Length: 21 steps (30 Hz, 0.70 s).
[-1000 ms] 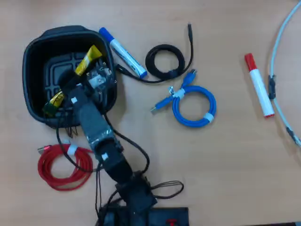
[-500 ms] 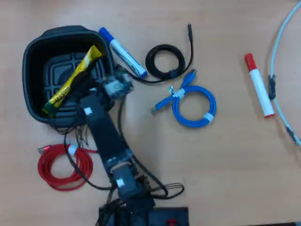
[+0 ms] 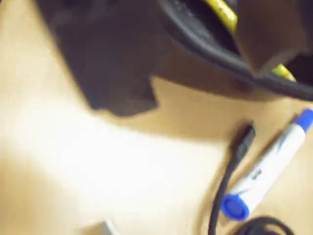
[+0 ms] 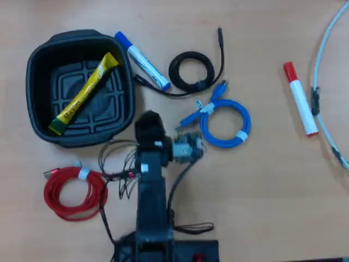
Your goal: Pick up the yellow instant coffee stick, then put it in the black bowl
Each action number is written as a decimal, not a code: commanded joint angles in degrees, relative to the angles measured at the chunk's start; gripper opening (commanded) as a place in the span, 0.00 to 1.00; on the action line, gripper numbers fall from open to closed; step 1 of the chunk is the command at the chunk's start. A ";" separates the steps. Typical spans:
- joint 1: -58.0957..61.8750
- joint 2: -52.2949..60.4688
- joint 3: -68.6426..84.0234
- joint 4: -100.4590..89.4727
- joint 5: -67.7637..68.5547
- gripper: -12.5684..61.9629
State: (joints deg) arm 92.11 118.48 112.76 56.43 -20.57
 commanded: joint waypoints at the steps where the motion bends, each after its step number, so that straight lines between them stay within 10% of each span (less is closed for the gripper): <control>1: 1.41 4.31 0.26 -4.83 0.79 0.44; 21: 5.98 14.41 38.06 -24.43 11.87 0.43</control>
State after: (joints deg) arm 97.65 129.73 151.79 36.12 -10.90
